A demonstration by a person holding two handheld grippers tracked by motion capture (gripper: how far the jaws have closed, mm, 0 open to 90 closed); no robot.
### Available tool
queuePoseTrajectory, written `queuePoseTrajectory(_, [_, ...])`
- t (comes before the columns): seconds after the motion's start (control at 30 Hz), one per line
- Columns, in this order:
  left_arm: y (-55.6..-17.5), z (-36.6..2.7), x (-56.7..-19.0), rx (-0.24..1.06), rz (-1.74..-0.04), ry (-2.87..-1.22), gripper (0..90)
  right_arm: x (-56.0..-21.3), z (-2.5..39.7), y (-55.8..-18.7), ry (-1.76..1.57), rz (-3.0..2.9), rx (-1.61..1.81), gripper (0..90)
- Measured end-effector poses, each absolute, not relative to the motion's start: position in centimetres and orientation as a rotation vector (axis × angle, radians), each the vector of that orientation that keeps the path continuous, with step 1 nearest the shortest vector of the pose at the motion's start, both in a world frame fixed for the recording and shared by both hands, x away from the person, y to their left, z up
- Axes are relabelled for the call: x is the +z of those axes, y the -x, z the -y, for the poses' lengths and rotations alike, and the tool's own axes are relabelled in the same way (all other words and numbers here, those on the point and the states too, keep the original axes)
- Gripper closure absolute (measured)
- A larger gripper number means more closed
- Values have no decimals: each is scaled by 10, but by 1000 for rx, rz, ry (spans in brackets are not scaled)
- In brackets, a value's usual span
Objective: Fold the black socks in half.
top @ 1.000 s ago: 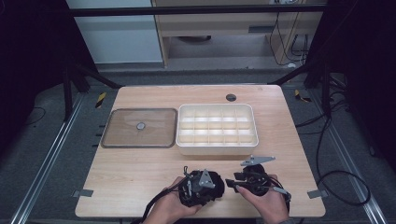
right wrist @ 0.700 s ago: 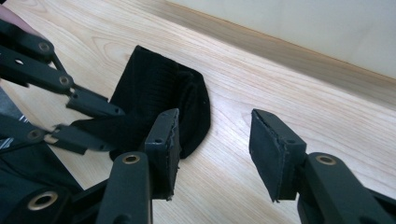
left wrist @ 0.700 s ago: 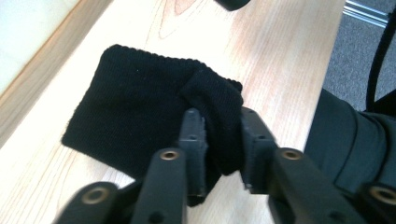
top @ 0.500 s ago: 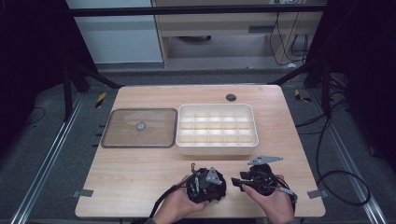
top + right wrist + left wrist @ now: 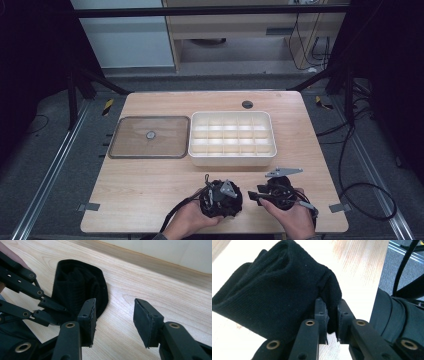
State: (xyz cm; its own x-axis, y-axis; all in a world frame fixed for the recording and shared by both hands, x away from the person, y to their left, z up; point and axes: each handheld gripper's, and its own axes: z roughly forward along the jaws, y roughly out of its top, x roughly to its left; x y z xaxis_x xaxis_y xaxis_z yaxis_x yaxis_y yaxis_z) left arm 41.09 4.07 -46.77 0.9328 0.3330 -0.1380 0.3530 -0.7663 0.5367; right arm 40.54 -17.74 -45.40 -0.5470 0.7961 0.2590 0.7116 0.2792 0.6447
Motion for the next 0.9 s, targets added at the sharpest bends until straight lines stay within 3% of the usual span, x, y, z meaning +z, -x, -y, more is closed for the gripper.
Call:
queuePoseTrajectory(0.27, [-401,-49,-457,65,-498,-2492,611,-451,176,-405,-1435,-2412,1128,507])
queuePoseTrajectory(0.6, [-391,-57,-446,109,-506,-2441,350,-449,173,-406,-1428,-2409,1128,473])
queuePoseTrajectory(0.9, [-385,-76,-437,140,-563,-2397,108,-436,159,-408,-1421,-2398,1131,357])
